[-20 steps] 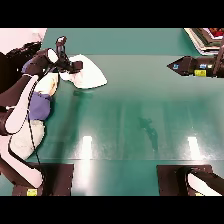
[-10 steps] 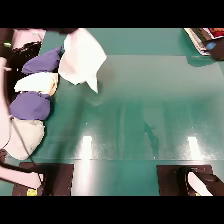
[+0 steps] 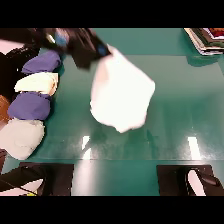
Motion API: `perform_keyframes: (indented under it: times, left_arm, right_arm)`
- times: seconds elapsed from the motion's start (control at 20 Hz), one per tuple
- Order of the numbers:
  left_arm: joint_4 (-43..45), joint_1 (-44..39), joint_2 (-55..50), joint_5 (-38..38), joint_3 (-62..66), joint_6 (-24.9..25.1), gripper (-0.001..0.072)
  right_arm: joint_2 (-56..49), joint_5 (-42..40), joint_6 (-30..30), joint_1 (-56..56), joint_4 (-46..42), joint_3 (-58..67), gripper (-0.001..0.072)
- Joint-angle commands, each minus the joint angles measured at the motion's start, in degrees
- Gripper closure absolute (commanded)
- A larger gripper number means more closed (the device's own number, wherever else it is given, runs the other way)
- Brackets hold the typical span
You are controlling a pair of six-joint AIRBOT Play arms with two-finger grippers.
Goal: Fold the shirts.
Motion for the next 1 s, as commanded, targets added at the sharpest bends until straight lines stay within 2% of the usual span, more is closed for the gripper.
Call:
perform_keyframes:
  times: [0.0,0.05,0.1,0.25,0.4,0.55,0.8,0.95]
  left_arm:
    - [-0.15,-2.29,1.05,-3.21,-11.96,-1.46,0.0456]
    - [-0.15,-2.29,1.05,-2.12,-15.10,-2.95,0.0153]
    - [0.35,-2.27,1.05,-0.87,-17.70,-4.26,0.0102]
    - [7.87,0.35,1.25,0.68,-19.19,-5.11,0.0103]
    - [12.11,8.79,1.03,6.21,-20.02,-7.48,0.0103]
    - [11.37,13.79,-4.26,7.93,-22.18,-9.14,0.0103]
    - [7.93,13.84,-19.17,7.85,-23.91,-9.05,0.0102]
    - [5.51,13.84,-24.50,9.29,-23.91,-8.15,0.0102]
  right_arm:
    - [1.07,3.28,0.07,-1.11,-0.02,-0.02,0.0698]
    - [1.07,3.67,0.07,-1.11,0.07,-0.02,0.0697]
    - [1.05,4.11,0.07,-1.11,0.04,-0.02,0.0697]
    - [1.05,4.28,0.07,-1.11,0.00,-0.02,0.0697]
    - [1.03,5.07,0.07,-1.11,0.02,-0.02,0.0697]
    - [0.44,6.05,0.07,-1.11,0.04,-0.04,0.0697]
    - [-3.17,13.16,0.09,-1.11,0.09,-0.02,0.0697]
    - [-5.86,15.72,0.11,-1.11,0.04,-0.02,0.0697]
